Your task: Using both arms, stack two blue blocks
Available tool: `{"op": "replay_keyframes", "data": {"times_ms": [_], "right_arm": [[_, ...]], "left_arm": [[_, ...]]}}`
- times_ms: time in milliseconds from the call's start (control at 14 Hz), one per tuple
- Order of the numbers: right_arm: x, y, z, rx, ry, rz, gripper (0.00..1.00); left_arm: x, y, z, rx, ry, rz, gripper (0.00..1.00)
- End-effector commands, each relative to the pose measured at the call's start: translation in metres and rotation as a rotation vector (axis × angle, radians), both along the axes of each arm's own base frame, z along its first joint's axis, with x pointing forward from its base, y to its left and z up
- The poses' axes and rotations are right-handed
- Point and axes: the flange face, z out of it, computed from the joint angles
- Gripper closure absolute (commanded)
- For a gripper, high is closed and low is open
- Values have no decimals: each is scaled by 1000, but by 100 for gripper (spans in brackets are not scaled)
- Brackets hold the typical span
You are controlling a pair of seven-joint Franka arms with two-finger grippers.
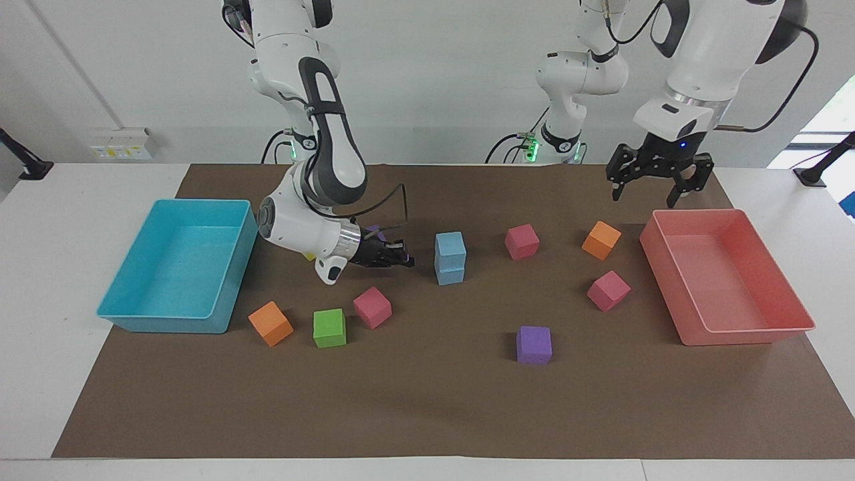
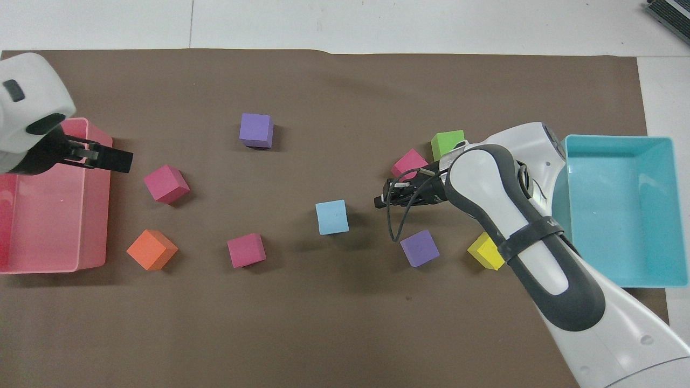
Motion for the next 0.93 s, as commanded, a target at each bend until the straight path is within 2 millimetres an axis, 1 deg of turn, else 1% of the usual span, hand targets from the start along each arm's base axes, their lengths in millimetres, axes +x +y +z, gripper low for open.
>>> {"op": "replay_keyframes", "data": {"times_ms": [0,71,142,214,285,356,427,499,641,712,783,855], "right_arm": [[6,-14,41,-114,-30,-7,60],[9,-18,55,-155,-50,-7,40],[9,-23,65,-189,-69,2,25],[10,-34,73,-219,-91,8,0],[11,-43,82,-248,-112,14,0],[8,-48,93,-279,-131,23,0],[9,-61,103,-309,-133,2,0],[10,-74,114,-342,-131,-18,0],[10,-96,129,-413,-119,8,0],[9,-104,137,-437,-112,19,0],[7,-114,139,-466,-95,22,0],[2,-120,147,-507,-93,21,0]], "left_arm": [[3,3,31,-1,32,-16,0],[3,12,34,4,57,0,0],[2,16,34,8,87,8,0],[-3,15,35,12,101,4,0],[-7,14,37,6,104,4,0],[-16,17,31,7,125,9,0],[-22,22,26,4,129,20,0],[-21,23,24,4,130,22,0],[-12,23,16,-37,140,28,0],[-9,34,16,-49,132,50,0],[-8,34,12,-48,138,46,0],[-9,35,7,-45,147,43,0]]}}
